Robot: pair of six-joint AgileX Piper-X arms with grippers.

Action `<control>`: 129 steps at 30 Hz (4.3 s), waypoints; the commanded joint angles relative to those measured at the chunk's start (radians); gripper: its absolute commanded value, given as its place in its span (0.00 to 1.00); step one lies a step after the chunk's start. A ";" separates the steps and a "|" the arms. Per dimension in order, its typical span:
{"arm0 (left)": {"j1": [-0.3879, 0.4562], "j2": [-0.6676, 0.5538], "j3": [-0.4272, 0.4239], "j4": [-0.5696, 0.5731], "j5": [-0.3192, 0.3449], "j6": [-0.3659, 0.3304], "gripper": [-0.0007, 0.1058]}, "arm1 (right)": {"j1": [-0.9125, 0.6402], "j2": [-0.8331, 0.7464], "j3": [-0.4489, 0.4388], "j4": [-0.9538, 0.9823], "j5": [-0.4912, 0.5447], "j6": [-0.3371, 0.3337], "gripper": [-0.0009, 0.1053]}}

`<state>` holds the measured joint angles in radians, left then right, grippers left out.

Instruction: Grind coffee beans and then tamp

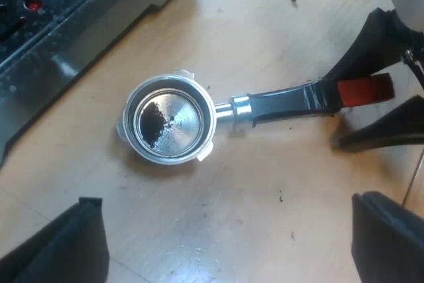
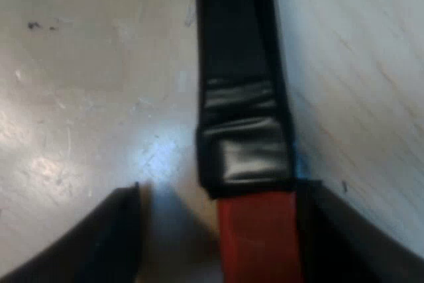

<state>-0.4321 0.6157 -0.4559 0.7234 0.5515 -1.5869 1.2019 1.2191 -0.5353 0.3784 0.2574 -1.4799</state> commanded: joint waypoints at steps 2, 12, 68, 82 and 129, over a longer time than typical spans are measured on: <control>-0.004 0.000 -0.005 -0.011 0.006 -0.009 0.74 | -0.004 -0.012 -0.016 0.072 -0.001 0.003 0.55; -0.004 0.000 -0.132 0.116 -0.043 -0.009 0.74 | -0.001 -0.145 -0.096 0.311 0.001 -0.002 0.55; 0.218 0.287 -0.175 0.218 -0.451 -0.038 0.74 | 0.139 0.047 -0.207 -0.414 0.028 -0.231 0.73; 0.218 0.535 -0.175 0.124 -0.449 -0.023 0.74 | 0.139 0.114 -0.207 -0.451 0.035 -0.205 0.73; 0.218 0.231 -0.179 0.307 -0.403 -0.001 0.01 | 0.139 -0.171 -0.094 -0.202 0.243 -0.215 0.73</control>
<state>-0.2124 0.8536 -0.6281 1.0261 0.1419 -1.5941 1.3397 1.0502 -0.6275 0.1756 0.4828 -1.6950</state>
